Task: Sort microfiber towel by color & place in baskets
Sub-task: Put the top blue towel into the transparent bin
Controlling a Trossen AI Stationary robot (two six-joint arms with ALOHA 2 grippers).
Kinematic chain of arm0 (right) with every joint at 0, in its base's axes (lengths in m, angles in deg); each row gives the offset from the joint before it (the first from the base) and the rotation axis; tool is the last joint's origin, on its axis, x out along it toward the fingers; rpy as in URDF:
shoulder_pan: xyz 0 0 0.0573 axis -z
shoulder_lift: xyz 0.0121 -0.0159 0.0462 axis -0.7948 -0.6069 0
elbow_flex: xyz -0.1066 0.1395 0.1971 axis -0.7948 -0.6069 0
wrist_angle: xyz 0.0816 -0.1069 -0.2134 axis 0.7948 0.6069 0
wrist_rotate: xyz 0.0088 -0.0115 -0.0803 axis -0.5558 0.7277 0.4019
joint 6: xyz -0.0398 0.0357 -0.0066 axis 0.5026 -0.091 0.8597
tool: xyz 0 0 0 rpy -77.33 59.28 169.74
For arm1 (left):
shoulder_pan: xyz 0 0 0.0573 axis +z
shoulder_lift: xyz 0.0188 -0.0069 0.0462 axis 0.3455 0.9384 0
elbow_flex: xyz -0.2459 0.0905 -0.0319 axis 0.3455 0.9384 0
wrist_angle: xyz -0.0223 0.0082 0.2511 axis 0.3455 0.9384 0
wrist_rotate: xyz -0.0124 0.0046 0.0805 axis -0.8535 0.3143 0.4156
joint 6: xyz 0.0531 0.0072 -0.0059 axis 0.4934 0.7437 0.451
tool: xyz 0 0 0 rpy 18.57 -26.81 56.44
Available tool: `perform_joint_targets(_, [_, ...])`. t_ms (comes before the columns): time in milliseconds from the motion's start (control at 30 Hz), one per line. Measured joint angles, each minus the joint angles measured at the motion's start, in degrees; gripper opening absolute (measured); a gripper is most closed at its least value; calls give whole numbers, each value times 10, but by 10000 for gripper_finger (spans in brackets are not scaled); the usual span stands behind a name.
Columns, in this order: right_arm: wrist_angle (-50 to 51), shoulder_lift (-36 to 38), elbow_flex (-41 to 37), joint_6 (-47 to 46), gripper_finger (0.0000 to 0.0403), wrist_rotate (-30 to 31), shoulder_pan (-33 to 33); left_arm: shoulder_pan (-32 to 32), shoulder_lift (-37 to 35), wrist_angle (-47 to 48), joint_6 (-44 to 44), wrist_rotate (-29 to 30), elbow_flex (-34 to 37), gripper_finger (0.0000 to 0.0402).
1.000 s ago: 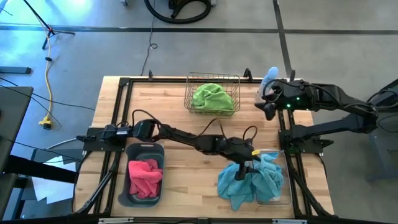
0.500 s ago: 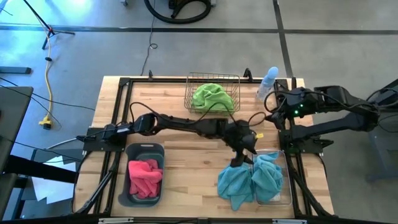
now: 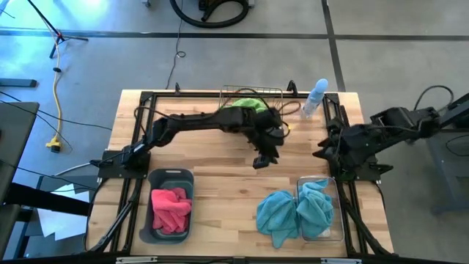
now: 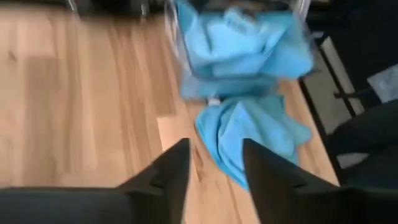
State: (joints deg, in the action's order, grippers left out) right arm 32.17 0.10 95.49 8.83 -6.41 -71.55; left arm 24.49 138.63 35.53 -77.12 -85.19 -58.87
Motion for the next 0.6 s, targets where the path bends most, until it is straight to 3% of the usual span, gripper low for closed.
perform_joint_targets(200, [0,-13,0,-60,268,68,-108,-3,-87,-64,4,30,83,11])
perform_joint_targets(400, [0,-30,0,-89,268,131,-184,-3,-228,-204,-33,86,265,5])
perform_joint_targets(600, [-3,-32,0,-113,268,172,-211,-3,-382,-372,-74,107,459,2])
